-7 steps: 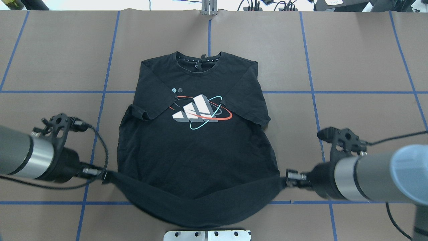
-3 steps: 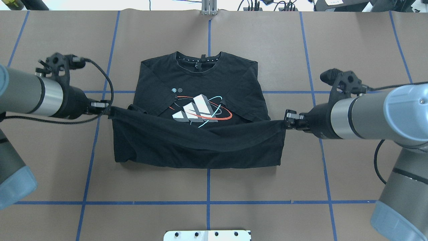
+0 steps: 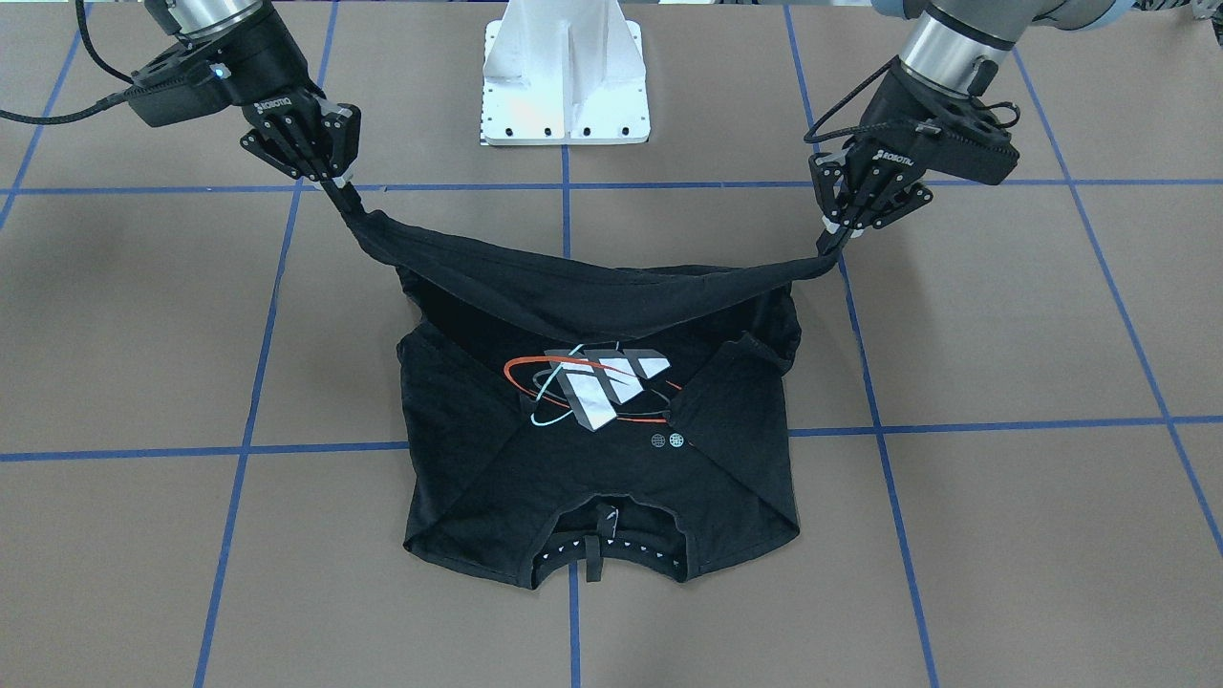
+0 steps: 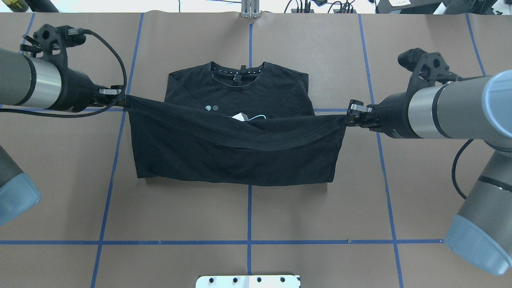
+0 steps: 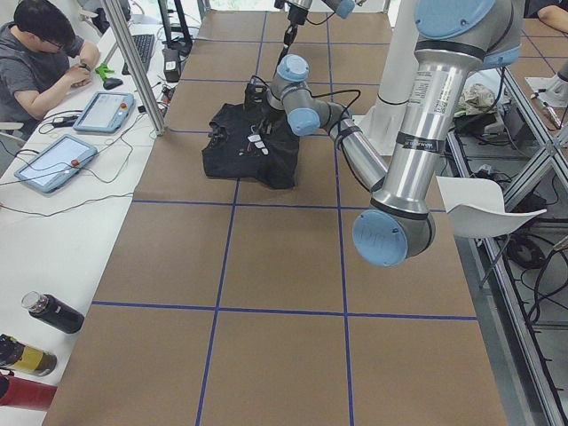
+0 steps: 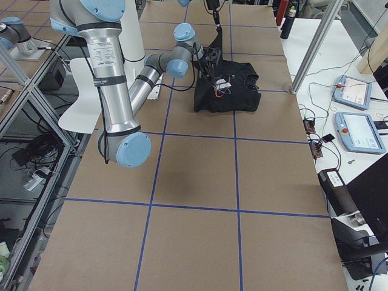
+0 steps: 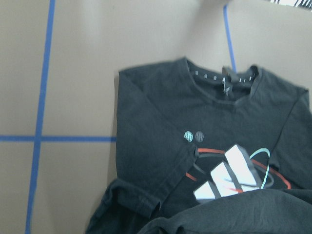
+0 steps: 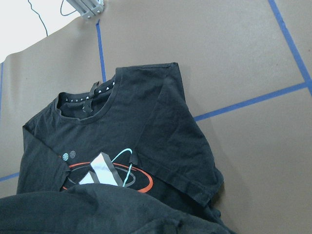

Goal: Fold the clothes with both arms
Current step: 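Lift the hem with both grippers and fold it toward the collar, then lower the folded hem near the collar with both grippers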

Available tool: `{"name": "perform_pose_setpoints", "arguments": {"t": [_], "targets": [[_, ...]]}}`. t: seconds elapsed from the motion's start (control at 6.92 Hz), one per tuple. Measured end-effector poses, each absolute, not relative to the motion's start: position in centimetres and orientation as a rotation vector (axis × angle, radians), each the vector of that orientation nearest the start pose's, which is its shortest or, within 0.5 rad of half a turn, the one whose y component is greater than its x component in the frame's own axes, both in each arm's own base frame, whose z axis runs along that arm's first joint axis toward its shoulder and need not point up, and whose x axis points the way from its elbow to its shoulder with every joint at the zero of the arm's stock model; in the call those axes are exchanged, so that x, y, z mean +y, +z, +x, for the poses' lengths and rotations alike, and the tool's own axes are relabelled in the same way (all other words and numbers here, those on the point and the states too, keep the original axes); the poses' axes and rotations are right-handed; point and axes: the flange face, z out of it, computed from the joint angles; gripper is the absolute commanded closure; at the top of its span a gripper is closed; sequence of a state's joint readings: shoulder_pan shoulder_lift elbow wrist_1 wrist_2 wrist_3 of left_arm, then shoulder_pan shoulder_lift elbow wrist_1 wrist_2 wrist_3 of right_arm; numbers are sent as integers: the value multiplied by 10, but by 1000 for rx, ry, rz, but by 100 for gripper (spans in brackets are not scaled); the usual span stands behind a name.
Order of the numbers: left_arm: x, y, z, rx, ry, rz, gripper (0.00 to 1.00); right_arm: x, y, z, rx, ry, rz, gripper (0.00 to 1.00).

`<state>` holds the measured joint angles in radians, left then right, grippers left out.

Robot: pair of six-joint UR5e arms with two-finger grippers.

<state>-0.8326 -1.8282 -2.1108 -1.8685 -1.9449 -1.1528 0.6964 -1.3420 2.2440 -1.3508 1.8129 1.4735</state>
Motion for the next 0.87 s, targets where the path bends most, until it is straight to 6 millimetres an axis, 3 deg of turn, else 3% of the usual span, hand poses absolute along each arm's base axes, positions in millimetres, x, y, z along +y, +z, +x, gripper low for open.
{"name": "perform_pose_setpoints", "arguments": {"t": [0.29, 0.87], "targets": [[-461, 249, 270, 1054, -196, 375, 100, -422, 223, -299, -1087, 420, 262, 100], [-536, 271, 324, 951, -230, 362, 100, -504, 239, -340, -987, 438, 281, 100]]}}
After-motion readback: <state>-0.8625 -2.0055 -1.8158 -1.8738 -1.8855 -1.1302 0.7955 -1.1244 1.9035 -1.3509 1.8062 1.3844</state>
